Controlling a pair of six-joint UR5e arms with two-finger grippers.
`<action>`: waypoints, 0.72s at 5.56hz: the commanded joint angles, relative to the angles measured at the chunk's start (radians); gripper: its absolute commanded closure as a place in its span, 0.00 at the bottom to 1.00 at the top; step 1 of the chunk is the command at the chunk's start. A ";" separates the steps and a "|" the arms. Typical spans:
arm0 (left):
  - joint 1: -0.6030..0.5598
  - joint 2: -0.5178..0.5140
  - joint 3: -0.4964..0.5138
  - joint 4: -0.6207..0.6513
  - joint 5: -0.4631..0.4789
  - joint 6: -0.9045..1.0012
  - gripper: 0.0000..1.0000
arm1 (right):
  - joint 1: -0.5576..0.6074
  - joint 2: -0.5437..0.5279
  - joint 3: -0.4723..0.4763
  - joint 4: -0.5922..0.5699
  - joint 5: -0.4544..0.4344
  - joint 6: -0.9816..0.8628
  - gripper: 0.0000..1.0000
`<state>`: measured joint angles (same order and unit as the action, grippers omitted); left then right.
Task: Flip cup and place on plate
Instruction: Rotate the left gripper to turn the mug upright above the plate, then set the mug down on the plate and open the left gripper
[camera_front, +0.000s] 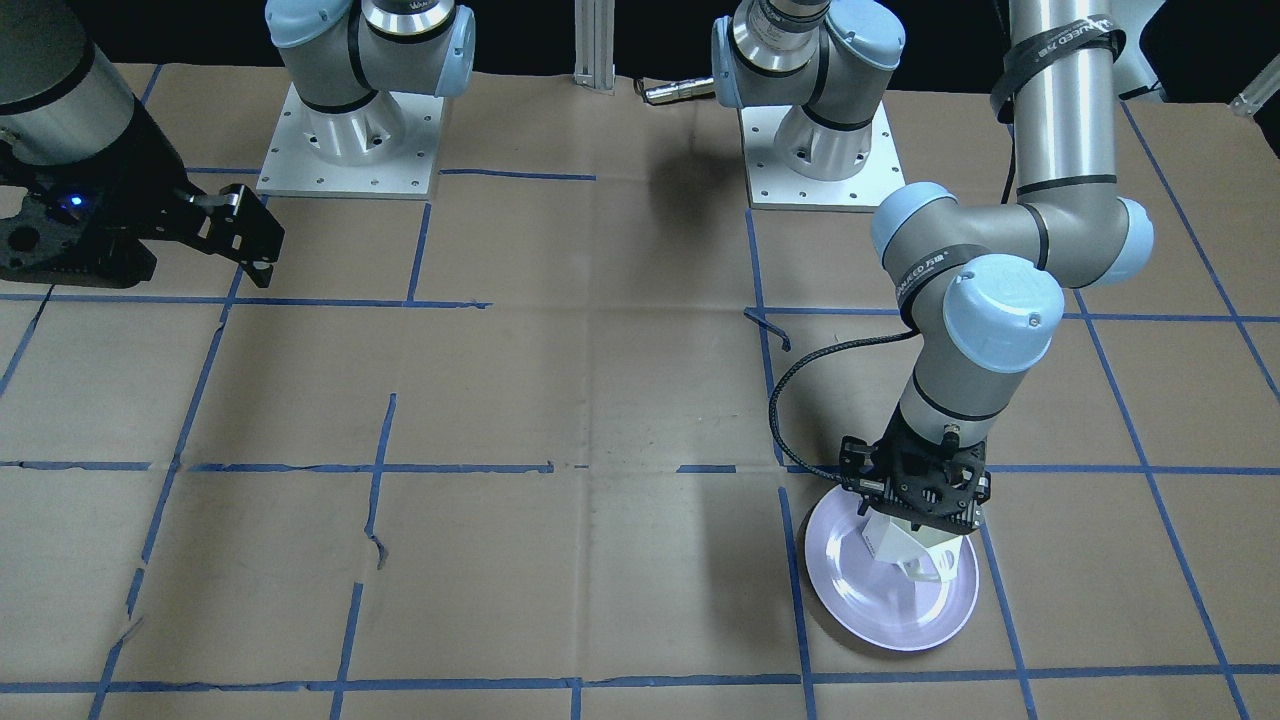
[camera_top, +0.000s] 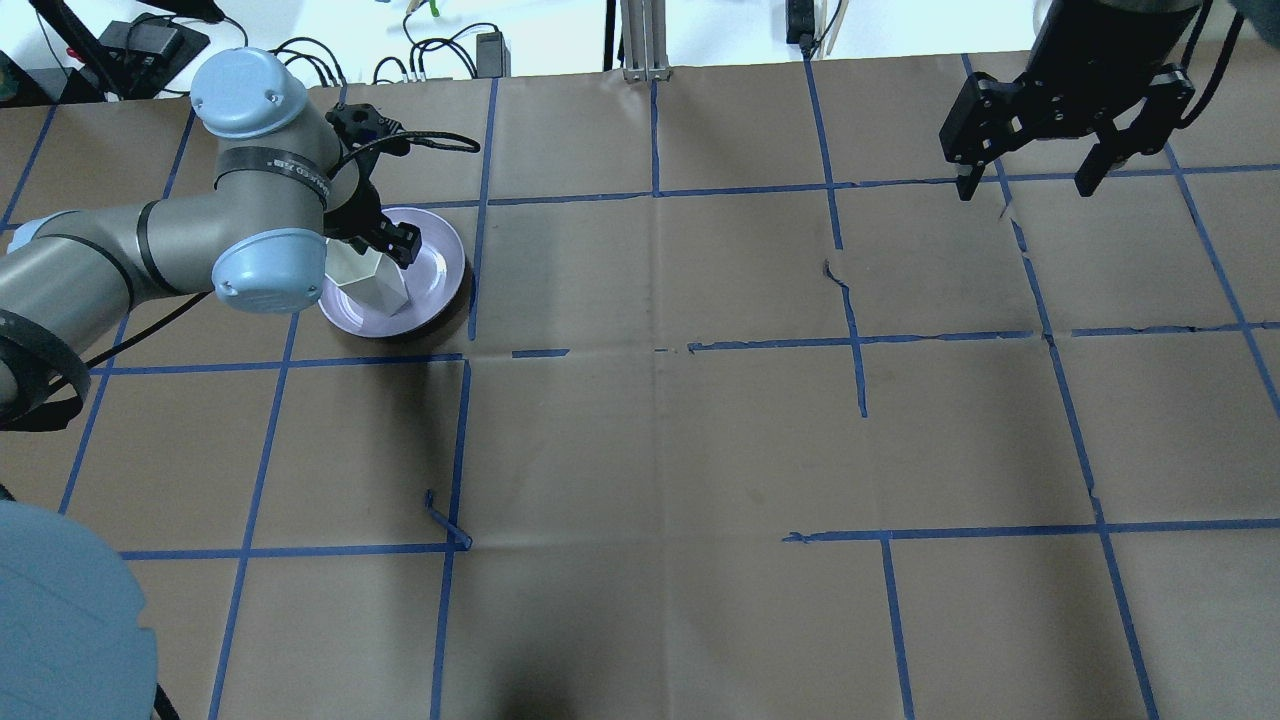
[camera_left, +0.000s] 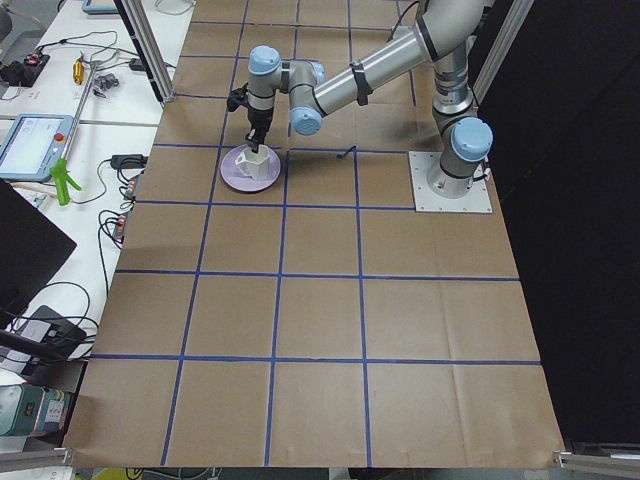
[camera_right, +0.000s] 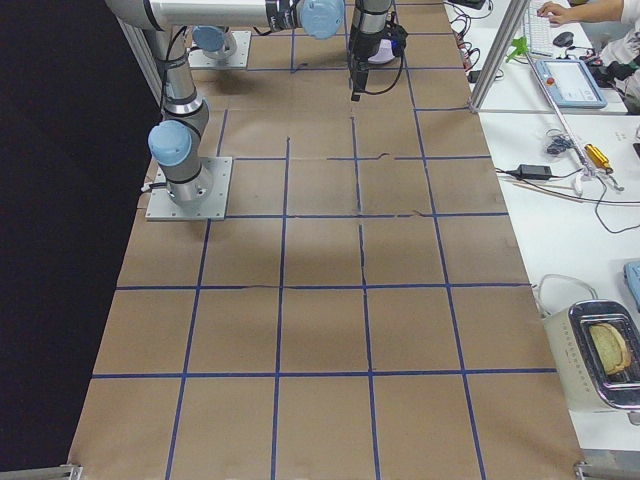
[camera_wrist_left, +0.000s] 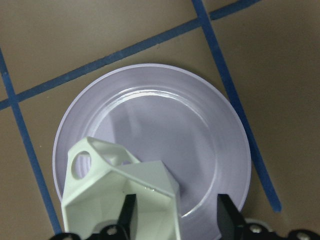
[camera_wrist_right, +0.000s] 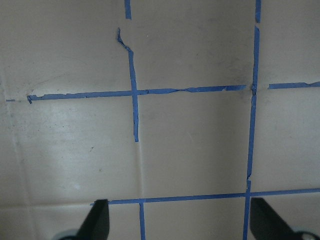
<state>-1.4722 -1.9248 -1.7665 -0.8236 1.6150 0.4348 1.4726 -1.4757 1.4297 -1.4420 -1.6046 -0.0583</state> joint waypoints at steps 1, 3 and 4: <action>-0.023 0.096 0.047 -0.186 0.000 -0.173 0.17 | 0.000 0.000 0.000 0.000 0.000 0.000 0.00; -0.086 0.199 0.250 -0.596 -0.018 -0.383 0.12 | 0.000 0.000 0.000 0.000 0.000 0.000 0.00; -0.088 0.274 0.259 -0.705 -0.058 -0.395 0.09 | 0.000 0.000 0.000 0.000 0.000 0.000 0.00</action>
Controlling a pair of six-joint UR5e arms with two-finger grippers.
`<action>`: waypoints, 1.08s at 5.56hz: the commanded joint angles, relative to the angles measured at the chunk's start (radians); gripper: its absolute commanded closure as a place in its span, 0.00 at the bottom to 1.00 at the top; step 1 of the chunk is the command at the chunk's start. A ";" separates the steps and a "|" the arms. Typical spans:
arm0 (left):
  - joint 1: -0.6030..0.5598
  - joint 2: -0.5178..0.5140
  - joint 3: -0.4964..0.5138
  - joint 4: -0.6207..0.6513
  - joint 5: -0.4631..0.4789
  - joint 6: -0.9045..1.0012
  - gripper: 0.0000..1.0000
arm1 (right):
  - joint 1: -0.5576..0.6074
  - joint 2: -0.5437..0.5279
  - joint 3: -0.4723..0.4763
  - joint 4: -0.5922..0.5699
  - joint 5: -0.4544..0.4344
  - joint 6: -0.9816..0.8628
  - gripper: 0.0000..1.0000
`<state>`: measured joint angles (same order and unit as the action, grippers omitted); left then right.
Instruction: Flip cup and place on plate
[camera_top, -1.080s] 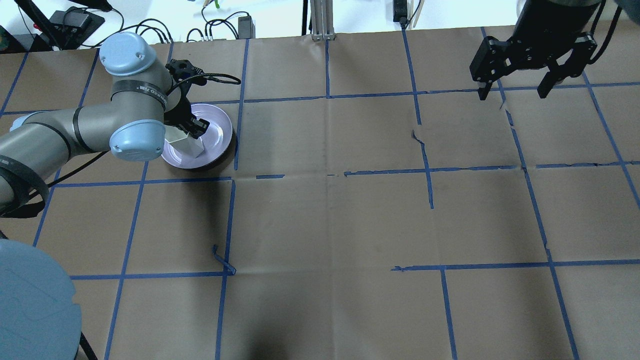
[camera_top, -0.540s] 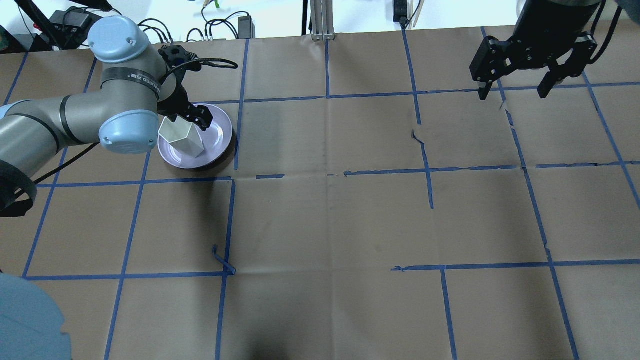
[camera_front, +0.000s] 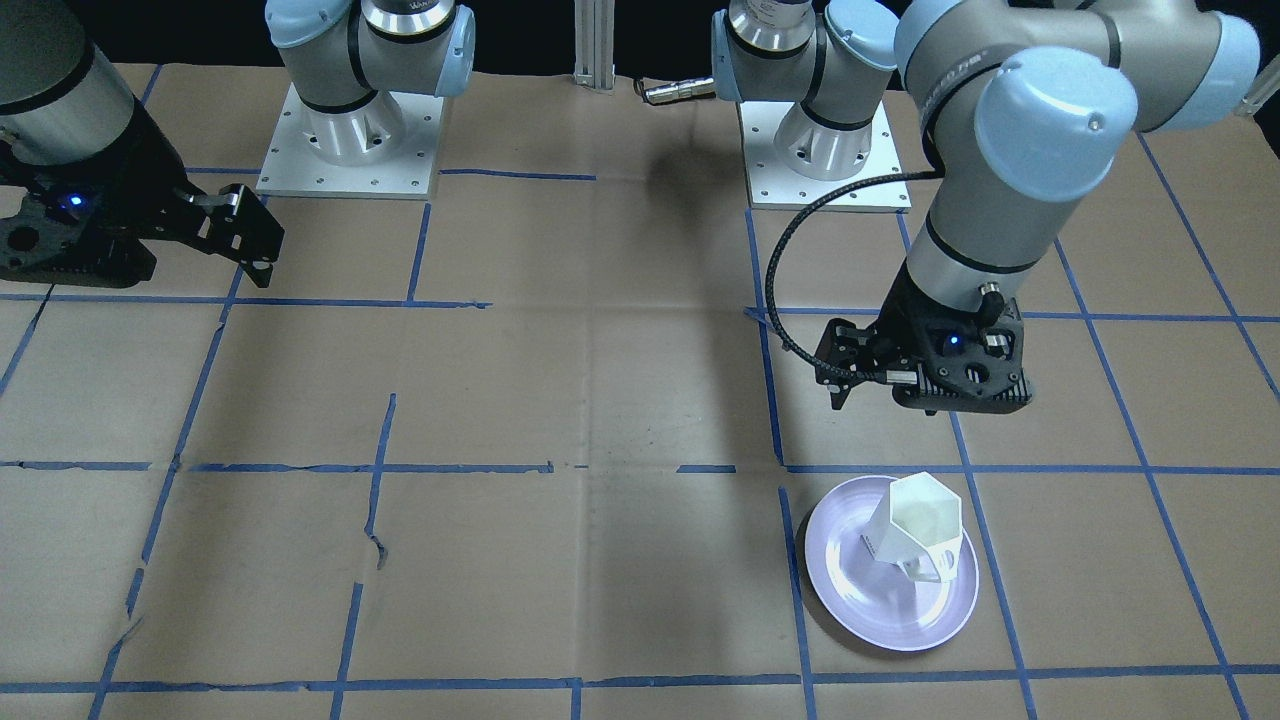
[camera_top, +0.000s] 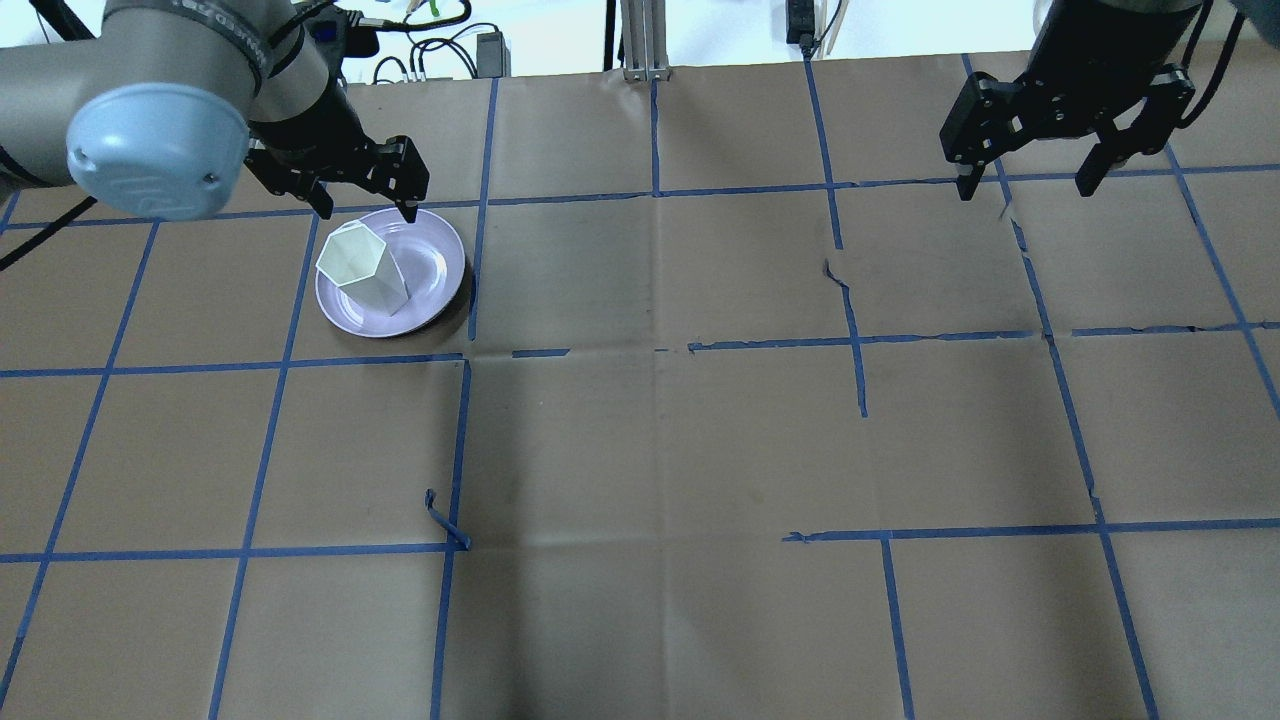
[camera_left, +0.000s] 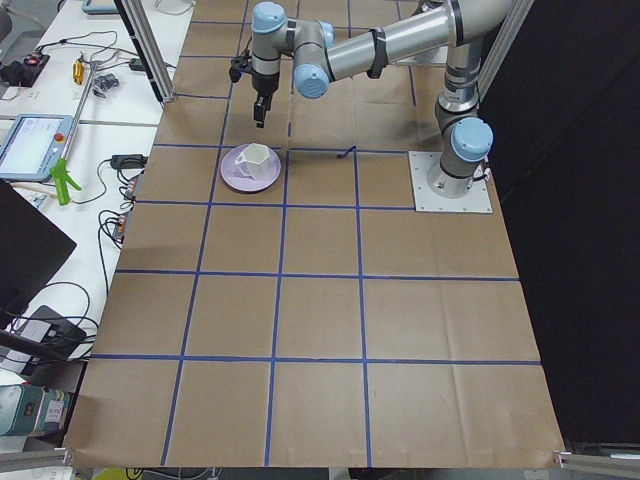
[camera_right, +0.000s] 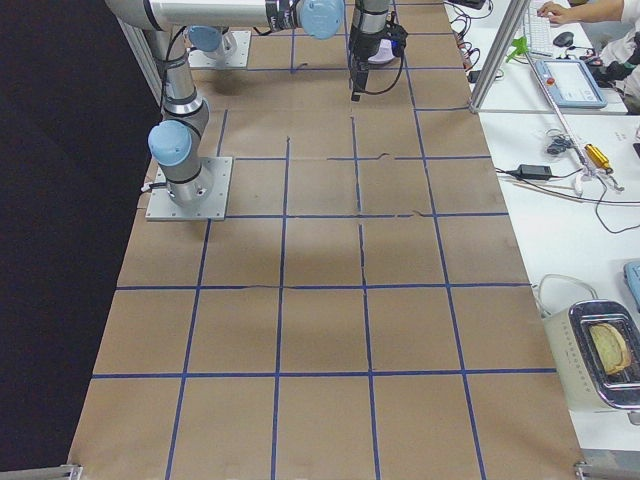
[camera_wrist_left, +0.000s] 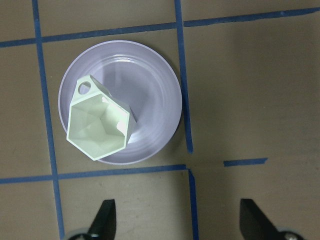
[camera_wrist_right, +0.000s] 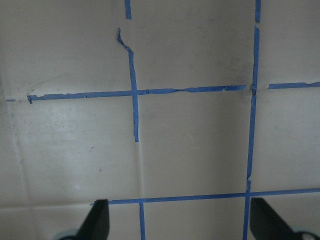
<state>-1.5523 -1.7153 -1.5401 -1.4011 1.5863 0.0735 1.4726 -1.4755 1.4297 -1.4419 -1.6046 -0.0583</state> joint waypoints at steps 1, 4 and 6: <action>-0.008 0.116 0.038 -0.213 -0.035 -0.041 0.05 | 0.000 0.000 0.000 0.000 0.000 0.000 0.00; -0.005 0.143 0.025 -0.236 -0.029 -0.035 0.02 | 0.000 0.000 0.000 0.000 0.000 0.000 0.00; 0.000 0.146 0.023 -0.236 -0.029 -0.031 0.02 | 0.000 0.000 0.000 0.000 0.000 0.000 0.00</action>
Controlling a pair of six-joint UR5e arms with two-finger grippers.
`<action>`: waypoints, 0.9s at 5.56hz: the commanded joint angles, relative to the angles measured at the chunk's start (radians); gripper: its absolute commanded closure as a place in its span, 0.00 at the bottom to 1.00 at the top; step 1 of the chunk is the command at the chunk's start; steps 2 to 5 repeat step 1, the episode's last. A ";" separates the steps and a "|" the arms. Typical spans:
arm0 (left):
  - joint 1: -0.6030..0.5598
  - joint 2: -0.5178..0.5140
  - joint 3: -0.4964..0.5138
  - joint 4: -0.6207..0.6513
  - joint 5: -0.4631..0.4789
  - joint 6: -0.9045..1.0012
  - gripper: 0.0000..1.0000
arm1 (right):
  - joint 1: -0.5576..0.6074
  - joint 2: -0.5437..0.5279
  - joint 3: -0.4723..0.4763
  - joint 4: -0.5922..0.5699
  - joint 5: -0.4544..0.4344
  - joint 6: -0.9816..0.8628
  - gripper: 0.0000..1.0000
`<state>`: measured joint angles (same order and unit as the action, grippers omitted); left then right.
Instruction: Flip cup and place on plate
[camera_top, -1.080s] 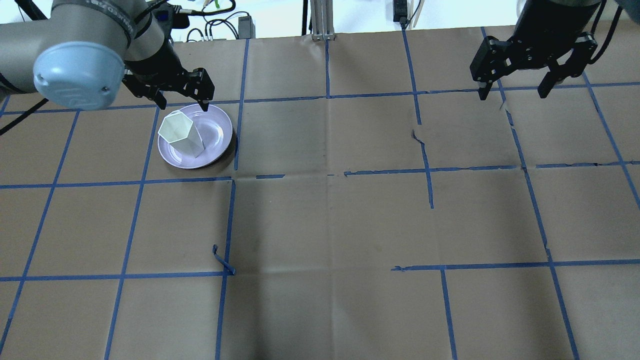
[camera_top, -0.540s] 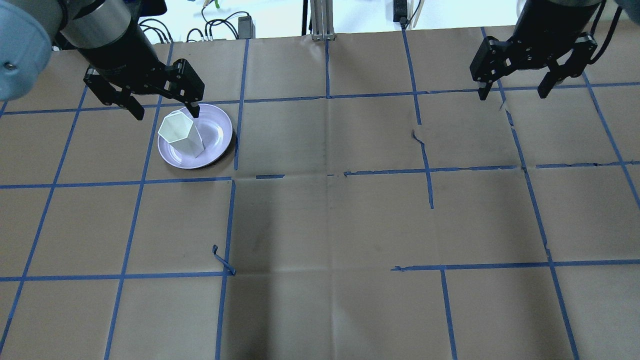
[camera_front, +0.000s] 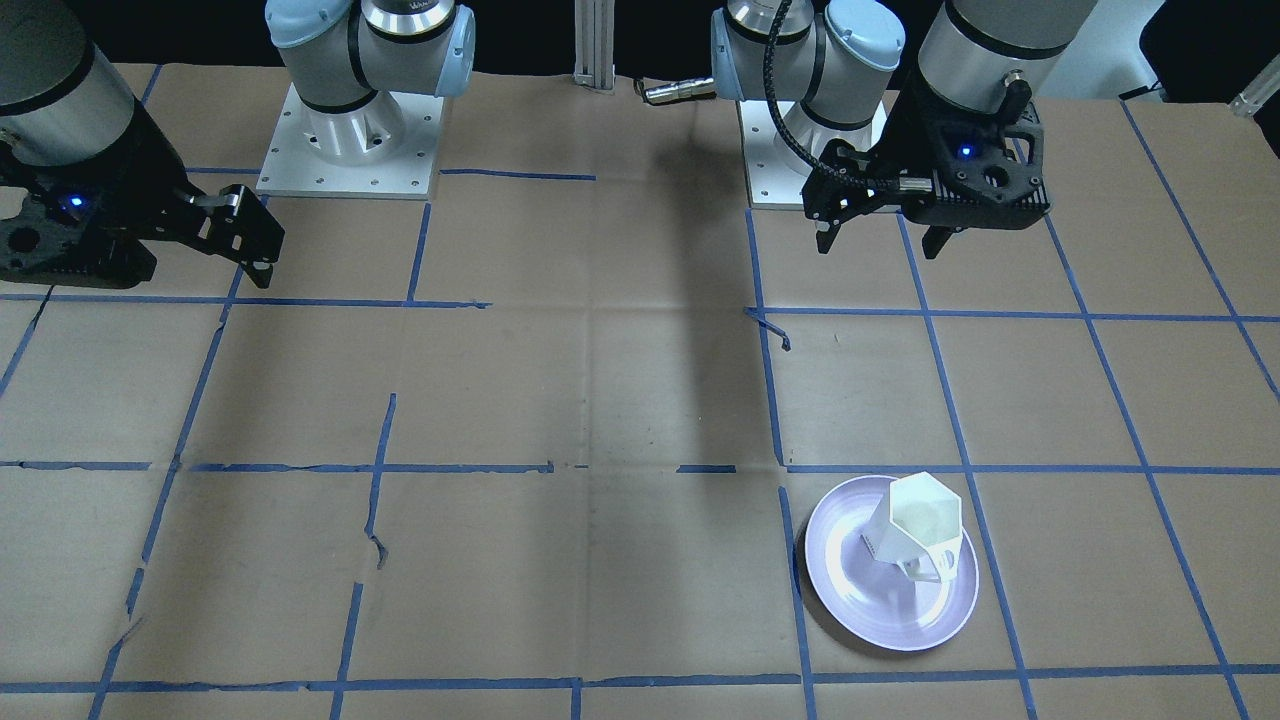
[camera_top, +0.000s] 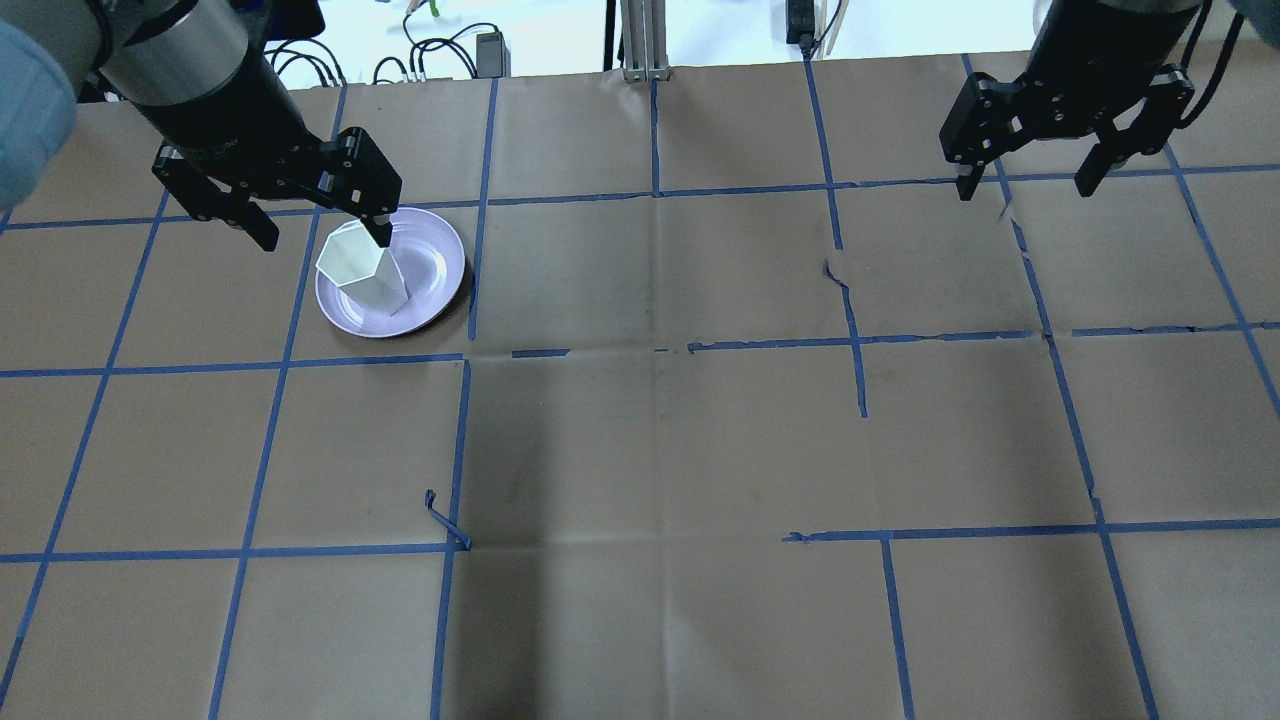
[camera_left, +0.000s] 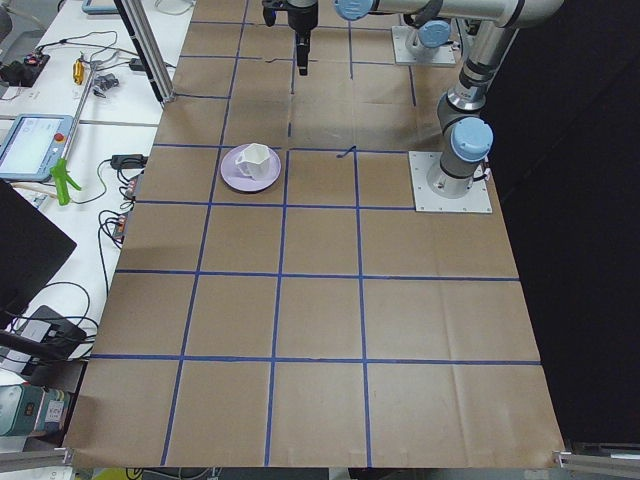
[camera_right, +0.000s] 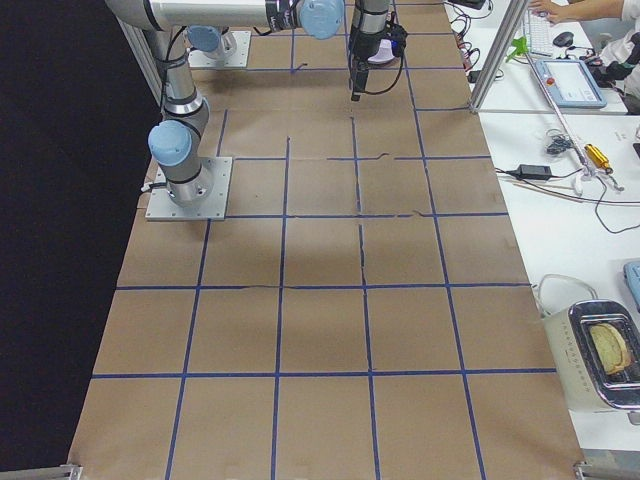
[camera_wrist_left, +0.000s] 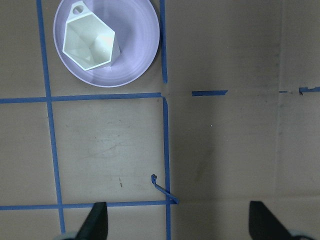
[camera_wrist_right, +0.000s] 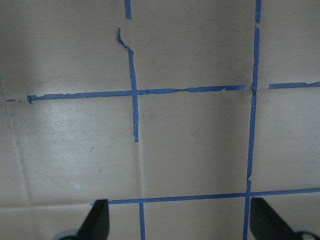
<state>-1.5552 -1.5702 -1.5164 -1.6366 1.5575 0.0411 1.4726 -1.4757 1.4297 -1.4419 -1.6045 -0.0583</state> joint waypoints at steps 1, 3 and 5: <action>0.004 0.001 -0.001 0.000 0.001 0.003 0.02 | 0.000 0.000 0.000 0.000 0.000 0.000 0.00; 0.004 0.001 -0.001 0.000 0.001 0.003 0.02 | 0.000 0.000 0.000 0.000 0.000 0.000 0.00; 0.004 0.001 -0.001 0.000 0.001 0.003 0.02 | 0.000 0.000 0.000 0.000 0.000 0.000 0.00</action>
